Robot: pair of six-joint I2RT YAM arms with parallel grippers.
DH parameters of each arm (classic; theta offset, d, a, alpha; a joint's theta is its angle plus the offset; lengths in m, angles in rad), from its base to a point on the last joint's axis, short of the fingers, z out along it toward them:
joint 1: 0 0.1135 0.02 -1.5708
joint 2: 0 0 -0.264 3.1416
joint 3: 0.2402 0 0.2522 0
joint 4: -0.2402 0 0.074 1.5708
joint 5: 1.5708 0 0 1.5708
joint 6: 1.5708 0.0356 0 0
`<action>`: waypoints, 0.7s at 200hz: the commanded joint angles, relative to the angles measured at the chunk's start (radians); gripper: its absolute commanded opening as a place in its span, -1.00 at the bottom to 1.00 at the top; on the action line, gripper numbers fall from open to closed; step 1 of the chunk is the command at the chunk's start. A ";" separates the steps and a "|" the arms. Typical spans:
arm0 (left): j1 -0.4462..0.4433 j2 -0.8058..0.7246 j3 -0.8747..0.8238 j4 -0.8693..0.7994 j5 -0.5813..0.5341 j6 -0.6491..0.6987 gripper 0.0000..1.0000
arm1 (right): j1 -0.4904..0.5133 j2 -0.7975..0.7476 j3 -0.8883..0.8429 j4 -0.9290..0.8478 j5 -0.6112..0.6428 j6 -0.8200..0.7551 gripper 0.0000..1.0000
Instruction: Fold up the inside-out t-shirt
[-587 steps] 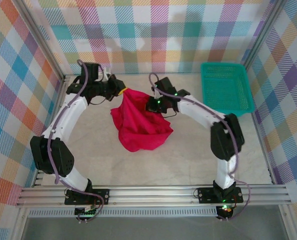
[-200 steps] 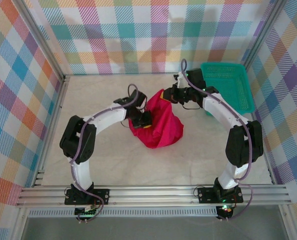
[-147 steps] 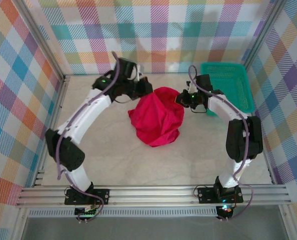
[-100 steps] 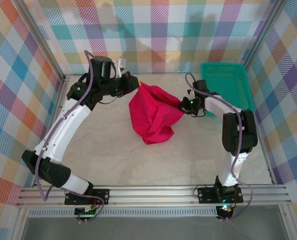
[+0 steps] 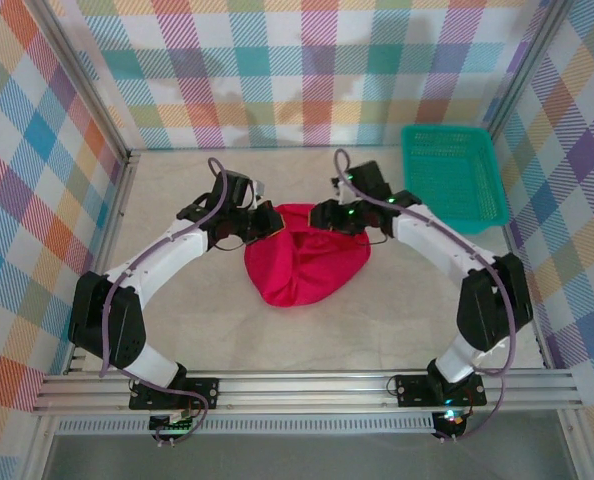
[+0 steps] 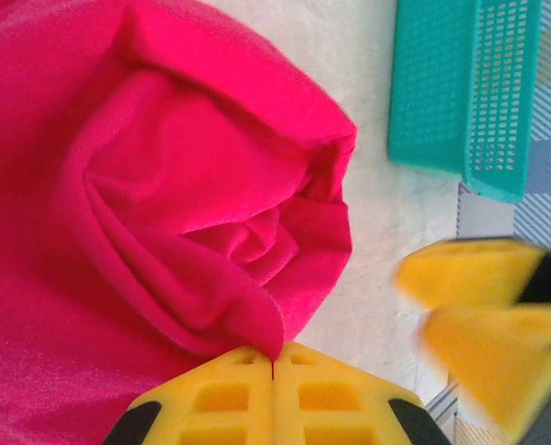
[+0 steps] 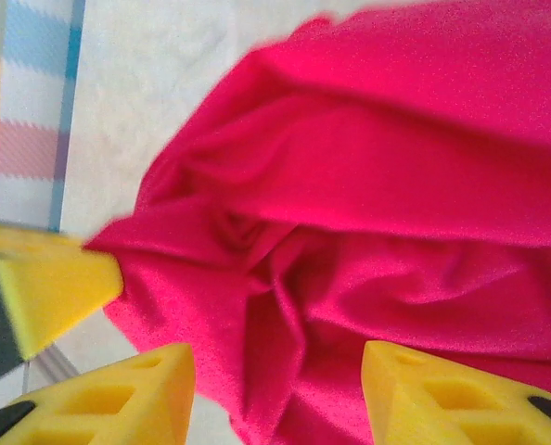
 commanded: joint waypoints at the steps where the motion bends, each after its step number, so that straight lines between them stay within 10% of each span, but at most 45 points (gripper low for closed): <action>1: 0.009 -0.038 0.035 0.015 -0.007 0.008 -1.00 | 0.034 0.093 0.011 0.001 -0.003 0.035 0.05; 45: 0.012 -0.067 0.037 -0.006 -0.020 0.014 -1.00 | 0.045 0.294 0.143 0.010 0.059 0.055 0.12; 74: 0.042 -0.069 0.052 -0.050 -0.043 0.038 -1.00 | 0.045 0.340 0.316 -0.118 0.052 0.022 -1.00; 140: 0.344 0.100 0.112 -0.091 -0.013 0.015 -1.00 | -0.023 -0.098 0.435 -0.280 -0.013 -0.062 -1.00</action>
